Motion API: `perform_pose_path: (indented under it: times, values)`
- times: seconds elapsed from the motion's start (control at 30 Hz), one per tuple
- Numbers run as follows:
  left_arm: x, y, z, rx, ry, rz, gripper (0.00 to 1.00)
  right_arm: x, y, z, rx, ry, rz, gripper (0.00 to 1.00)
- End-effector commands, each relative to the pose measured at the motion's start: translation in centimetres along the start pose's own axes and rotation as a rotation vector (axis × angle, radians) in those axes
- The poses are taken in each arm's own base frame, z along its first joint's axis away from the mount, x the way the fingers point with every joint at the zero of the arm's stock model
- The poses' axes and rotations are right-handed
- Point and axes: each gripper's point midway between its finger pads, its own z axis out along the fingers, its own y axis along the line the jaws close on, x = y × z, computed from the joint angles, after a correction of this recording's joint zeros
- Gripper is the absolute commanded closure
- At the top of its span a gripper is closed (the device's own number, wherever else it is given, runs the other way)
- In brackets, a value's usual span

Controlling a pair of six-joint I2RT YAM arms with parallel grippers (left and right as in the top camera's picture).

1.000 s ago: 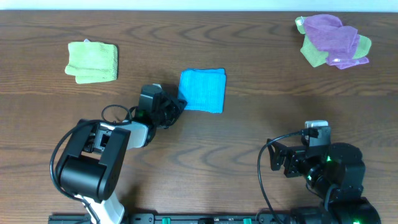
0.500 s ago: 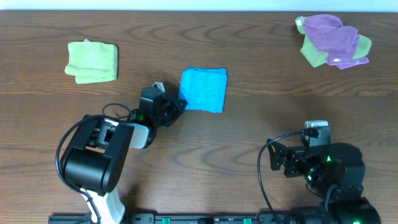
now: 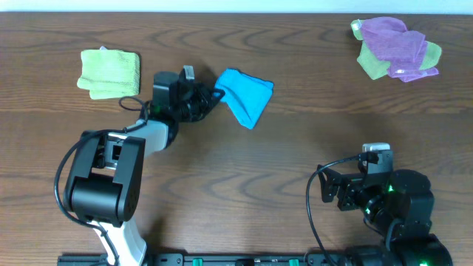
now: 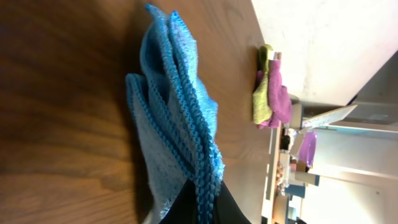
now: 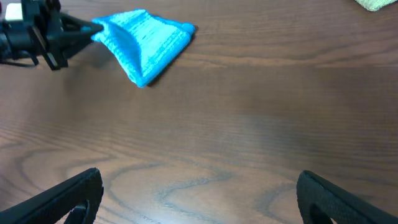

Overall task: Fold the cloth
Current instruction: 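Grasp the folded blue cloth's left edge with the left gripper and lift, then carry the blue cloth left and lower it onto the folded green cloth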

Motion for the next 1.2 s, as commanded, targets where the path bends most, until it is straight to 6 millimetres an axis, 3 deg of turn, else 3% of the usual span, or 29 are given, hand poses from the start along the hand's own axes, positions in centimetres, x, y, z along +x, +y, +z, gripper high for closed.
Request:
perform_pose_path:
  times: [0.0,0.3,0.67,0.93,1.17]
  values:
    - [-1.4,-2.0,0.0,0.041,0.011,0.038,0.94,0.2,-0.3,0.1,0.010,0.003,0.018,0.01]
    - [-7.8,-5.9,-2.2,0.041,-0.063,0.069,0.94,0.2,-0.3,0.1,0.010,0.003,0.018,0.01]
    - [-16.6,-7.7,-8.8,-0.051,-0.229,0.117,0.94,0.2,-0.3,0.1,0.010,0.002,0.018,0.01]
    - [-20.6,-5.7,-13.1,-0.088,-0.346,0.078,0.94,0.2,-0.3,0.1,0.010,0.003,0.018,0.01]
    - [-22.6,-4.2,-15.0,-0.150,-0.440,0.073,0.95,0.2,-0.3,0.1,0.010,0.003,0.018,0.01]
